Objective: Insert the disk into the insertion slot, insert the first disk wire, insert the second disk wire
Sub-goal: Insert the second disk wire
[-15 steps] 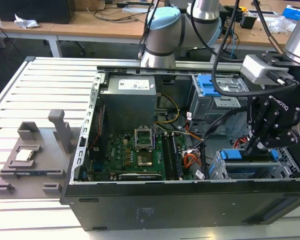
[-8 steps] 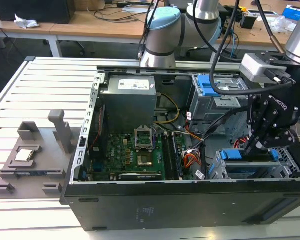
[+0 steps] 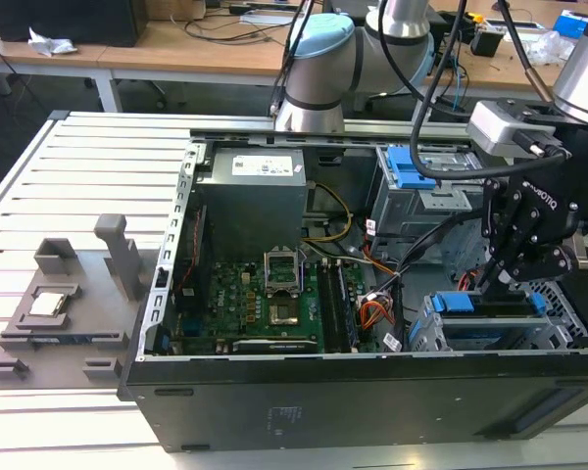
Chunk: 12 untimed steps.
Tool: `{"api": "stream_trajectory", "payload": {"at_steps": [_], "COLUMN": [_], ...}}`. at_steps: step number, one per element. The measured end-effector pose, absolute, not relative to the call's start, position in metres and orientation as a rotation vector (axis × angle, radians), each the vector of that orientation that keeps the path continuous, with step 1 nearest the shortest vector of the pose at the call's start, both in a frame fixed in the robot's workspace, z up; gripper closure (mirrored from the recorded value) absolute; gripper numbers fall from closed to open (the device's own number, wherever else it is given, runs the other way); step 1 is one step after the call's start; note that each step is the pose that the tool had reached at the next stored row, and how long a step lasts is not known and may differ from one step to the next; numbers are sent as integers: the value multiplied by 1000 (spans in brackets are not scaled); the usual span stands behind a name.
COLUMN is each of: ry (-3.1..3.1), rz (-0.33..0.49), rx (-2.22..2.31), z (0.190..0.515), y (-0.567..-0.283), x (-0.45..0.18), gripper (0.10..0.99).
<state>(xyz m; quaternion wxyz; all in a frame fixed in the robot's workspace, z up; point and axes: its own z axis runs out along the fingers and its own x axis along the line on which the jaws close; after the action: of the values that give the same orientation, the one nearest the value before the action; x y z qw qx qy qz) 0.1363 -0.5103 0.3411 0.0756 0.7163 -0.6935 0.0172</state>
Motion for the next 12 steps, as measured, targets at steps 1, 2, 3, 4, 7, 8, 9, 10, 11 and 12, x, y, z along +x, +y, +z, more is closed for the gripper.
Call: {"api": "stream_trajectory", "payload": {"at_steps": [1, 2, 3, 4, 7, 8, 9, 10, 11, 12], "ry": [-2080, -2080, -2080, -2081, -2081, -2081, -2081, -2081, -2081, -2081], "rz": [51, 51, 50, 50, 49, 49, 49, 49, 49, 49], "rx": [2148, 2148, 2149, 2149, 2149, 2149, 2149, 2149, 2149, 2149], "z": [341, 341, 340, 340, 340, 339, 339, 339, 339, 339], "y": [-510, -510, -510, -510, -510, -510, -510, -511, -511, -512], "x": [136, 137, 137, 137, 137, 137, 137, 137, 137, 137], "gripper": [937, 937, 937, 937, 937, 937, 937, 937, 937, 937]}}
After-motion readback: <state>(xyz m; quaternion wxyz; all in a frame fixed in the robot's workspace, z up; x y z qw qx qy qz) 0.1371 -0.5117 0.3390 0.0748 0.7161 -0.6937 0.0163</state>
